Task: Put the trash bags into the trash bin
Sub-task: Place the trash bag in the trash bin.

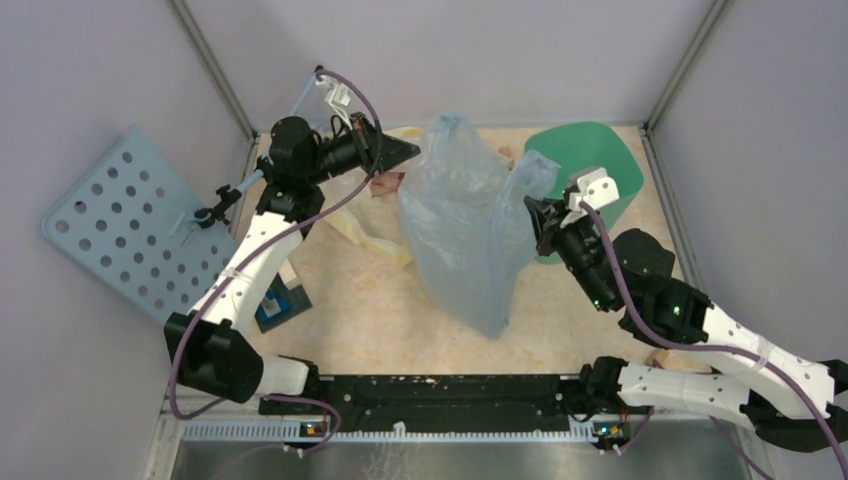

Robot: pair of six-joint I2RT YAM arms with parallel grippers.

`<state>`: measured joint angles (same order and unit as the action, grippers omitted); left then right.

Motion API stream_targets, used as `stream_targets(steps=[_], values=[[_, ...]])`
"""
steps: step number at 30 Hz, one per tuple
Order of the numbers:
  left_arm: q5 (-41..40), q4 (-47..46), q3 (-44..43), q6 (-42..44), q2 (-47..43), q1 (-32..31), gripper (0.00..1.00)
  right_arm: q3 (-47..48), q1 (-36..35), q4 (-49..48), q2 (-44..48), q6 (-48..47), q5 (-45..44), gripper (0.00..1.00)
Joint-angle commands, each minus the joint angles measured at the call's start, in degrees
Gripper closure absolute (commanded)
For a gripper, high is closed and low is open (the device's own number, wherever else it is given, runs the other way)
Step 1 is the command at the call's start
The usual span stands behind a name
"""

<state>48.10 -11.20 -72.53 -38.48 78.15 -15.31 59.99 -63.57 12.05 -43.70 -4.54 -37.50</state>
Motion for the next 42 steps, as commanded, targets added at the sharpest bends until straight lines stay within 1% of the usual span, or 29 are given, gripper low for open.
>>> stream_targets(steps=[1,5,9,12,15,16,18,21,24,26,30,32,33,35,38,40,42], values=[[-3.9,-4.6,-2.5,-3.2,-3.9,0.0,1.0,7.1,0.4,-5.5,-3.0,-3.7,-3.4,1.0],[-7.3,-7.6,-6.1,-5.9,-4.5,0.0,1.0,15.6,1.3,-6.8,-8.5,-7.6,-3.8,1.0],[-9.3,-12.1,-10.2,-9.8,-3.3,-0.1,1.0,22.5,2.9,-11.6,-14.2,-13.5,-4.1,1.0],[-10.5,-16.6,-13.0,-12.8,-1.8,-0.1,1.0,28.5,4.7,-16.6,-18.6,-17.0,-3.3,1.0],[-10.8,-23.7,-16.6,-15.9,0.0,-0.1,1.0,31.8,6.4,-24.3,-22.5,-22.6,-1.3,1.0],[-10.5,-25.9,-19.1,-16.8,1.3,-0.2,1.0,32.7,6.8,-27.3,-23.6,-25.0,-0.9,1.0],[-9.8,-27.5,-24.2,-18.3,3.9,-0.4,1.0,35.2,8.0,-32.5,-26.0,-28.5,0.3,1.0],[-9.8,-27.9,-31.4,-19.5,7.7,-0.8,1.0,40.8,10.8,-33.7,-29.2,-30.1,2.9,1.0],[-11.1,-29.7,-35.8,-21.1,11.3,-2.1,1.0,45.4,15.0,-34.1,-31.5,-30.5,4.9,1.0],[-11.8,-32.7,-37.5,-21.1,14.0,-4.4,1.0,46.8,17.2,-35.2,-32.1,-30.7,6.1,1.0],[-11.2,-29.4,-46.7,-14.7,22.4,-11.0,1.0,49.0,24.4,-34.5,-32.7,-26.9,8.4,1.0],[-11.1,-30.8,-50.9,-13.6,25.7,-13.8,1.0,50.3,27.8,-33.4,-33.2,-24.8,9.0,1.0],[-10.8,-33.4,-52.0,-13.4,26.9,-15.1,1.0,50.8,29.6,-32.8,-33.5,-23.8,9.0,1.0],[-10.4,-36.7,-55.3,-11.9,29.9,-17.9,1.0,50.9,32.6,-33.4,-33.9,-22.0,7.3,1.0],[-11.2,-36.1,-61.2,-9.0,34.6,-22.4,1.0,51.2,37.2,-33.7,-34.7,-21.2,2.7,1.0],[-12.0,-37.4,-62.5,-8.7,37.2,-24.3,1.0,51.6,40.3,-31.2,-34.7,-19.1,1.0,1.0],[-11.9,-39.9,-62.4,-8.9,39.7,-25.2,1.0,50.4,43.0,-28.5,-33.8,-15.5,1.3,1.0]])
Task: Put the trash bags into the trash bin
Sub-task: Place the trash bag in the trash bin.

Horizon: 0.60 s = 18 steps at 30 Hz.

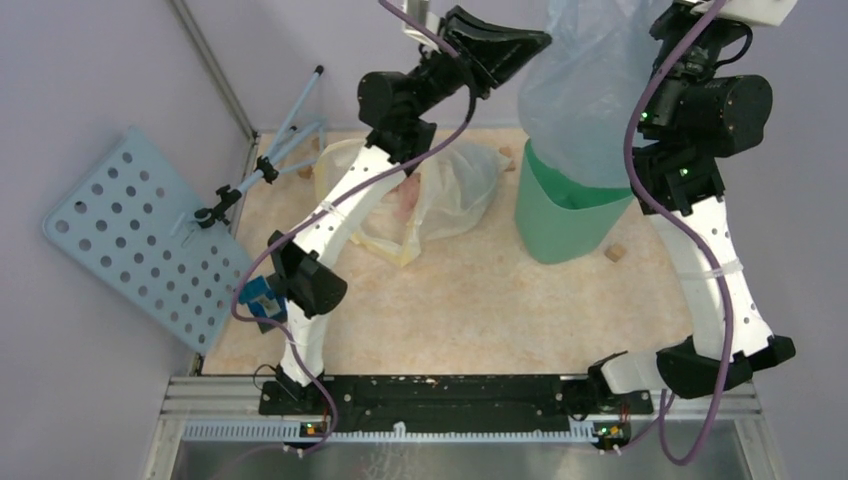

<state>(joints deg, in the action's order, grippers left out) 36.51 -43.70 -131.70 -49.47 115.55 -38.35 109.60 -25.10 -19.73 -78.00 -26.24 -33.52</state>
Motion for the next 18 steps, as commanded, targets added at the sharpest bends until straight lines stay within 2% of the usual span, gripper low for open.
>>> stream_targets(steps=[1,5,13,18], values=[[0.3,-7.7,-3.1,2.0,2.9,-2.5,1.0,-0.6,5.4,3.8,1.3,7.5,-2.2,1.0],[0.4,-8.8,3.6,3.5,2.5,-2.8,1.0,-5.4,7.0,6.1,3.3,12.6,1.1,1.0],[-3.0,-6.7,15.3,11.9,-3.2,-1.6,1.0,-5.4,7.1,9.1,1.6,18.7,10.2,1.0],[-5.2,-6.5,17.8,8.6,-5.4,2.1,1.0,-2.7,7.1,10.5,-0.5,22.8,17.0,1.0]])
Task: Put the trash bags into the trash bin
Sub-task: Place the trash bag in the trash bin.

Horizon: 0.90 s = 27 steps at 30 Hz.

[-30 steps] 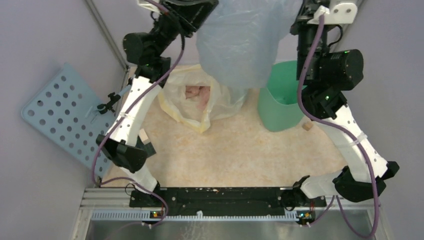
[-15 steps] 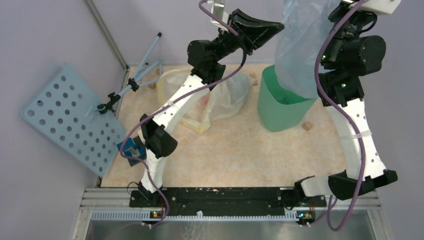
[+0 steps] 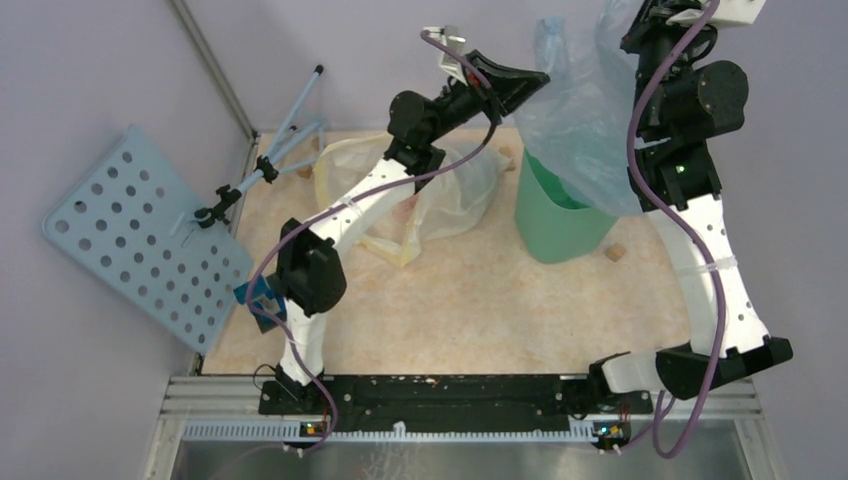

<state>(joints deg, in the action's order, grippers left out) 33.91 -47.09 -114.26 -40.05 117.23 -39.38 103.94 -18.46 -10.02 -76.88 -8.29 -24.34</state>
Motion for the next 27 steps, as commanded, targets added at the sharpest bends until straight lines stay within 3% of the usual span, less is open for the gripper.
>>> stream_targets(steps=[1,7,15,17,19,22,27], values=[[-2.6,-3.8,1.1,-1.9,-7.5,4.1,1.0,3.7,0.4,1.2,-2.4,5.1,9.1,1.0],[-3.0,-6.6,7.4,-1.5,-11.9,6.8,1.0,7.7,0.5,4.1,-6.3,8.7,13.8,1.0],[-1.1,-7.6,9.6,-2.4,-13.3,8.7,1.0,5.9,0.5,3.9,-6.6,11.3,15.3,0.99],[-0.3,-8.0,10.1,-2.8,-13.3,9.0,1.0,3.3,0.5,4.4,-4.2,9.8,13.5,0.73],[0.2,-8.0,10.6,-2.7,-13.4,9.1,1.0,0.7,0.5,6.2,-1.1,8.7,11.1,0.58],[0.3,-8.3,11.4,-3.0,-13.6,9.1,1.0,-3.8,0.5,10.5,4.6,6.3,6.7,0.42],[1.2,-9.7,11.5,-5.3,-12.7,9.1,1.0,-15.3,0.5,14.5,15.4,2.9,-3.0,0.25]])
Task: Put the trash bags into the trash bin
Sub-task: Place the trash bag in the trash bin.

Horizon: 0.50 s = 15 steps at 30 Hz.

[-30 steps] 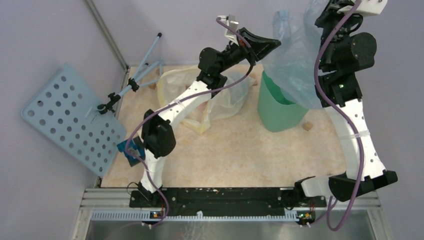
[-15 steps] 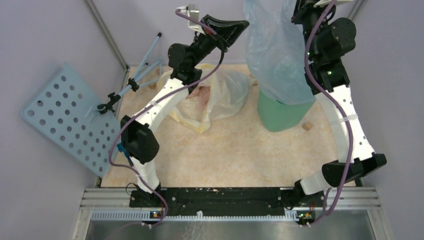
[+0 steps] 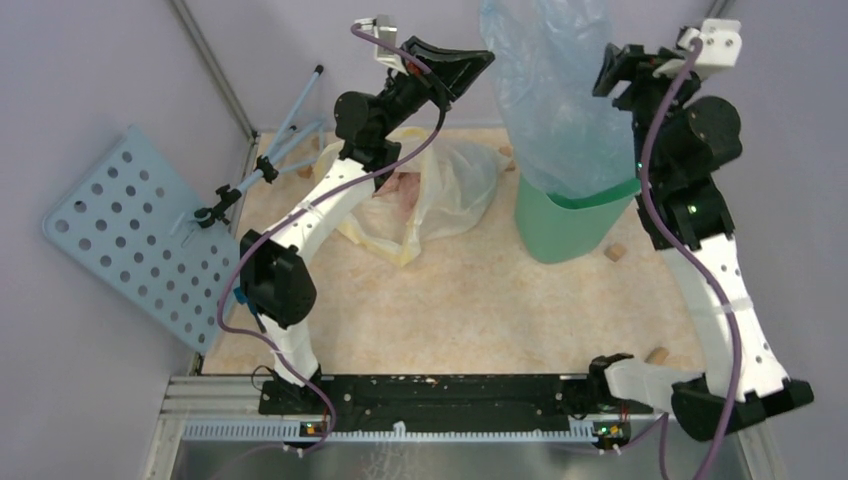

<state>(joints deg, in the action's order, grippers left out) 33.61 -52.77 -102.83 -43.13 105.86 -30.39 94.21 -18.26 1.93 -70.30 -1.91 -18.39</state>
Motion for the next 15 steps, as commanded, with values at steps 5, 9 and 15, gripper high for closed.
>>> stream_targets(steps=[5,9,15], values=[[3.0,-4.1,0.0,-3.1,-0.8,-0.2,1.0,-17.1,0.3,3.2,16.5,-4.5,-20.6,0.33],[3.5,-3.8,0.0,-3.2,-0.8,-0.8,1.0,-16.0,0.3,14.6,13.2,1.5,-28.7,0.7],[4.8,-1.3,1.4,-0.9,-2.1,-1.8,1.0,-17.3,3.9,22.5,11.2,13.2,-19.0,1.0]])
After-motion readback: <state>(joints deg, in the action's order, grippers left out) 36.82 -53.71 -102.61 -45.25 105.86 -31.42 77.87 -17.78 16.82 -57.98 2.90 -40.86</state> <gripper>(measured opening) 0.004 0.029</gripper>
